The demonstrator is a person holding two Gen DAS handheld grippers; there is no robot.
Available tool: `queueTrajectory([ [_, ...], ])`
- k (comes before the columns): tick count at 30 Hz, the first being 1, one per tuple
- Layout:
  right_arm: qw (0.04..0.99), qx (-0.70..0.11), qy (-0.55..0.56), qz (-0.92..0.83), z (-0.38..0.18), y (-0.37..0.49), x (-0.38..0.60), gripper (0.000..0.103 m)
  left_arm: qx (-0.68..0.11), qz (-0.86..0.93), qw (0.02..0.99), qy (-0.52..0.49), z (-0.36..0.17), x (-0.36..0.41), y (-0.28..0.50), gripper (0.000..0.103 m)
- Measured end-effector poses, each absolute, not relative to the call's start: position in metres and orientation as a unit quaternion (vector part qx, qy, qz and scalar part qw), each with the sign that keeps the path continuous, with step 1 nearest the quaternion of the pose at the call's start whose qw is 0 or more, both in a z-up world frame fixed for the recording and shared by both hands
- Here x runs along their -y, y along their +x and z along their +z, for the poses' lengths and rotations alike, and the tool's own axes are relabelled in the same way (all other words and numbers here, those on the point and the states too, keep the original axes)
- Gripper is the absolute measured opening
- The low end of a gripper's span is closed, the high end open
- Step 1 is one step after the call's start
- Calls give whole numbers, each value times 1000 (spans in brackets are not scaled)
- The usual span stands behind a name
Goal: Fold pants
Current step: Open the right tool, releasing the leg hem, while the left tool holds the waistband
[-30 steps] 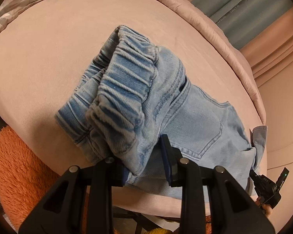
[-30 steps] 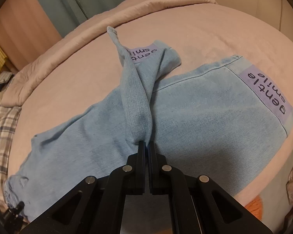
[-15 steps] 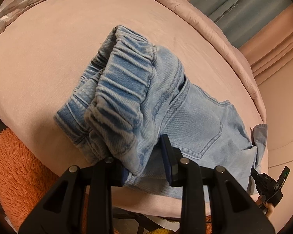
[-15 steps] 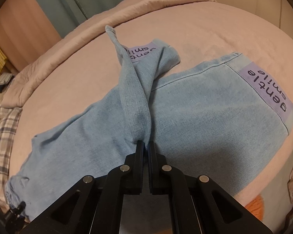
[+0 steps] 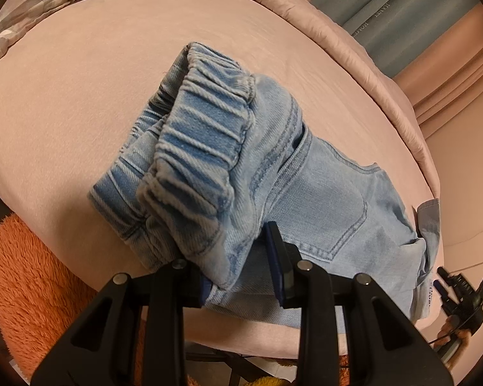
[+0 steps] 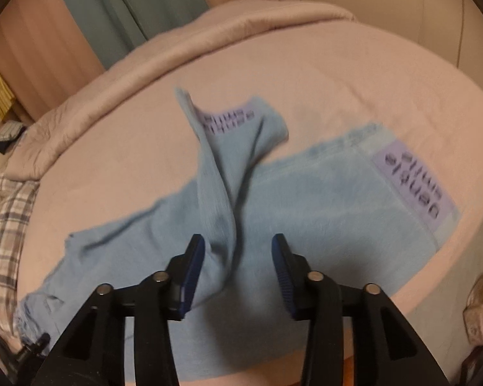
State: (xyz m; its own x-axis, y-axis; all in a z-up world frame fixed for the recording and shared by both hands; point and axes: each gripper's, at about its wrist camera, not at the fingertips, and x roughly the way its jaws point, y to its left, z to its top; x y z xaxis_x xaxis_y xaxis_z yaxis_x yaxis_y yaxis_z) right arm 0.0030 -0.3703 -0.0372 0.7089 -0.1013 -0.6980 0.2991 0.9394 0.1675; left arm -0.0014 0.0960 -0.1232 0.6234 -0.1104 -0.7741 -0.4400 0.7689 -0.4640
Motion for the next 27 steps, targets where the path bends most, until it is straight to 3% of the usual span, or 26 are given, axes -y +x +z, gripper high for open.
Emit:
queueTrajectory([
  [13, 911, -395, 107, -49, -18, 76, 352, 46, -418, 90, 845, -321, -125, -94, -3, 32],
  [23, 904, -406, 58, -121, -25, 124, 355, 45, -418, 90, 845, -320, -126, -95, -3, 32],
  [24, 906, -402, 52, -123, -25, 126, 355, 42, -418, 90, 846, -319, -126, -95, -3, 32],
  [25, 906, -402, 46, -126, -26, 128, 355, 30, -418, 91, 845, -320, -126, -95, -3, 32],
  [26, 904, -405, 42, -128, -28, 130, 355, 3, -418, 91, 845, -320, -126, -95, -3, 32],
  [27, 904, -408, 43, -121, -28, 130, 357, 3, -418, 91, 845, -320, -126, -95, -3, 32],
])
